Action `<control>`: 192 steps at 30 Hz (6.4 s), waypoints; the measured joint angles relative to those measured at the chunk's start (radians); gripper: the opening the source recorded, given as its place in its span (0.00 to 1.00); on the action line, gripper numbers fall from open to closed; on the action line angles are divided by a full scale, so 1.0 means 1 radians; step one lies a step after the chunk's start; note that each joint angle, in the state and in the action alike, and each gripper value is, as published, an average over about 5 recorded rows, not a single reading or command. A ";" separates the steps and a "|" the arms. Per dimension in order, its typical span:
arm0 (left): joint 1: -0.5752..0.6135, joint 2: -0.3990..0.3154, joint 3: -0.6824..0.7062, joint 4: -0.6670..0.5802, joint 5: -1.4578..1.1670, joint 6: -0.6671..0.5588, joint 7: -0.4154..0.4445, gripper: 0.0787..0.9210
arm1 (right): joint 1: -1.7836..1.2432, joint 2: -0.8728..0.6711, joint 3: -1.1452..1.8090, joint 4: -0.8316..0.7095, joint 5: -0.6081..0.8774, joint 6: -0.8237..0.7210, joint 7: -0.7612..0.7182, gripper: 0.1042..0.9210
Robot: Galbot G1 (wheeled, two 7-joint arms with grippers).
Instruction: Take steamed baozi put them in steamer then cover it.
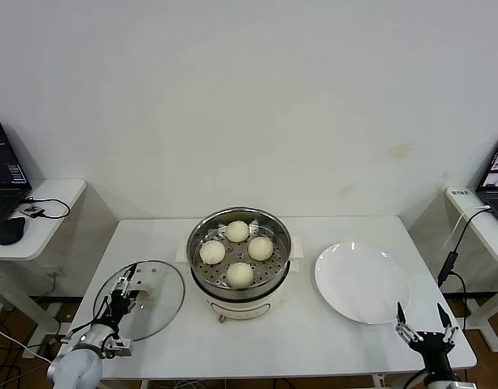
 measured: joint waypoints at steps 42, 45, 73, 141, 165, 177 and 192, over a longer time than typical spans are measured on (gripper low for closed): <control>0.208 0.008 -0.115 -0.376 -0.096 0.174 0.011 0.05 | -0.014 -0.002 -0.058 0.011 -0.059 0.019 0.008 0.88; 0.221 0.017 -0.112 -0.443 -0.128 0.214 0.045 0.05 | -0.019 0.002 -0.068 0.016 -0.080 0.024 0.016 0.88; -0.039 -0.043 0.292 -0.609 -0.041 0.533 0.263 0.05 | 0.001 0.051 -0.146 -0.039 -0.333 0.015 0.236 0.88; -0.205 -0.428 0.523 -0.356 0.401 0.572 0.427 0.05 | -0.021 0.076 -0.186 -0.079 -0.457 0.028 0.297 0.88; -0.019 -0.327 0.483 -0.609 0.233 0.532 0.393 0.74 | -0.025 0.080 -0.197 -0.090 -0.473 0.028 0.291 0.88; 0.256 -0.185 0.272 -0.763 -0.374 0.328 0.210 0.88 | -0.060 0.034 -0.230 -0.069 -0.416 0.061 0.254 0.88; 0.531 -0.135 0.094 -0.725 -1.194 0.065 0.040 0.88 | -0.125 -0.015 -0.291 -0.002 -0.306 0.061 0.169 0.88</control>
